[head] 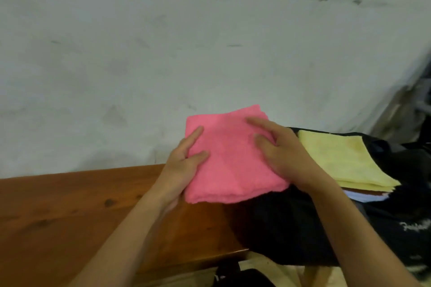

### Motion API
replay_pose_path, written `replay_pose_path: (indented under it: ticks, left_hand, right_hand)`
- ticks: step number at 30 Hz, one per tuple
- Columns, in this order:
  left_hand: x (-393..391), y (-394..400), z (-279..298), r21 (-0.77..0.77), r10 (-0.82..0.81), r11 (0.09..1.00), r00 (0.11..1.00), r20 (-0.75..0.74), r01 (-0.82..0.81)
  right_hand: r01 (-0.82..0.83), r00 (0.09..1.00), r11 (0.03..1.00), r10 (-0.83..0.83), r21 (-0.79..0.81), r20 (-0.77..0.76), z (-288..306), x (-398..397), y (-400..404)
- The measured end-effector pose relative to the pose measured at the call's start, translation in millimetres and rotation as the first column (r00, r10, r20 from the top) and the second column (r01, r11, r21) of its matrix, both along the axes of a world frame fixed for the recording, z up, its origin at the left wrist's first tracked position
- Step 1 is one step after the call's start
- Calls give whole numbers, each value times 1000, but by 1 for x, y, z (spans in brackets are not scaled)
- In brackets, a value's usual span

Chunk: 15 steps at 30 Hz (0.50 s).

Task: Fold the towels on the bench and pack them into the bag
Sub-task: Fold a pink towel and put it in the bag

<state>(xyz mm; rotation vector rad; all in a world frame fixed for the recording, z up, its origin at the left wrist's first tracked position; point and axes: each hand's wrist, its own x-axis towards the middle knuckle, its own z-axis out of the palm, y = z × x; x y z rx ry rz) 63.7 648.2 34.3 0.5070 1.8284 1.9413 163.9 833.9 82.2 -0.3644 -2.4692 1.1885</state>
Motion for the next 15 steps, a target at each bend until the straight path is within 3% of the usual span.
replay_pose_path:
  ticks: [5, 9, 15]
  left_hand:
    - [21, 98, 22, -57, -171, 985, 969, -178, 163]
    - [33, 174, 26, -103, -283, 958, 944, -167, 269]
    - [47, 252, 14, -155, -340, 936, 927, -156, 317]
  right_hand:
    - [149, 989, 985, -150, -89, -3, 12, 43, 97]
    - [225, 974, 966, -220, -128, 52, 5, 69, 164]
    - [255, 950, 963, -265, 82, 163, -8, 90, 232]
